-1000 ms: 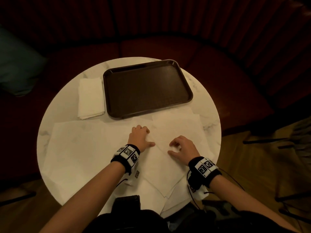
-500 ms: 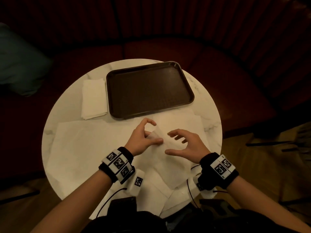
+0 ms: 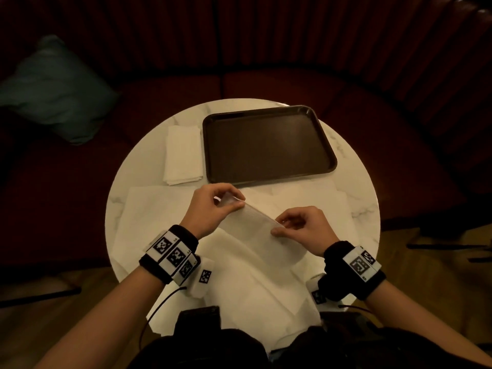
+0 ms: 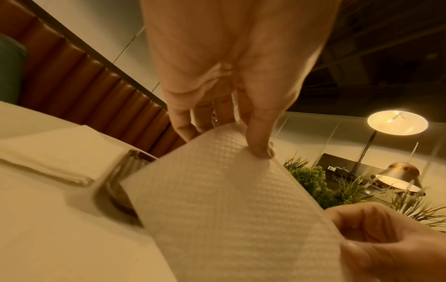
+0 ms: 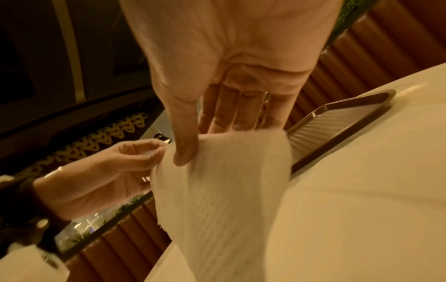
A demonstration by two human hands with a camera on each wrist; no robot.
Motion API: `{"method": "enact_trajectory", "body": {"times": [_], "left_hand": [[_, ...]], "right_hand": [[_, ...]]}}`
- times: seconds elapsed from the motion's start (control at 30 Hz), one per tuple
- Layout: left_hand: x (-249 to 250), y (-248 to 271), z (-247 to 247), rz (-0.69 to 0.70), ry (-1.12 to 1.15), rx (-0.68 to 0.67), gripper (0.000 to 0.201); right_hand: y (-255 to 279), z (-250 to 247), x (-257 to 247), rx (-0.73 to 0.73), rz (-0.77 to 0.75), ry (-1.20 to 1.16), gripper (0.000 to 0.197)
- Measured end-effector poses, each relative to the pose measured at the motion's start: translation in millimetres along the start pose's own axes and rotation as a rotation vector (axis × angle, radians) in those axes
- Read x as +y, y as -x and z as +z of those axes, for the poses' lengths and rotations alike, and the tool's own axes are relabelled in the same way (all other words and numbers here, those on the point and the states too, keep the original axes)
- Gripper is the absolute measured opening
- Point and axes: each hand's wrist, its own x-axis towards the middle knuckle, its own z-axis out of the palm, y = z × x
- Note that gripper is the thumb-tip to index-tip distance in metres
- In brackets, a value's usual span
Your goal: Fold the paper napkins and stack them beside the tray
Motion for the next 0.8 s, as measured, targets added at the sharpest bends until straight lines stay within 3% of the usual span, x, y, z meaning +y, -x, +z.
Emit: {"method": "enact_trajectory", "body": {"times": [0.23, 0.4, 0.47, 0.53, 0.6, 0.7, 0.8], "left_hand": [[-28.6, -7.7, -47.2, -0.031, -0.200, 0.017, 0.012], [-52.2, -12.0, -77.8, -0.171, -0.231, -0.457, 0.041], [-60.7, -14.8, -77.1, -0.113, -0.222, -0.519, 0.045], [-68.8, -20.3, -74.2, -0.097, -0.069, -0.483, 0.031], [-70.7, -26.2, -72.9, -0.168, 0.140, -0.351, 0.024], [-80.4, -46.4, -86.4, -0.318, 0.323, -0.083, 0.023], [-99.0, -76.2, -106.2, -0.454, 0.540, 0.061, 0.026]], "right_hand": [[-23.7, 4.8, -31.6, -0.012, -0.007, -0.016, 0.013], [-55.3, 8.1, -85.8, -0.168, -0.164, 0.122, 0.028], [-73.0, 20.1, -113.2, -0.229, -0.214, 0.234, 0.031], [-97.1, 34.0, -133.6, -0.259, -0.238, 0.271, 0.032], [-121.7, 44.3, -145.8, -0.217, -0.250, 0.258, 0.034], [-172.2, 58.6, -151.1, 0.011, -0.221, 0.250, 0.050], [-218.9, 74.3, -148.8, 0.169, -0.116, 0.336, 0.066]]}}
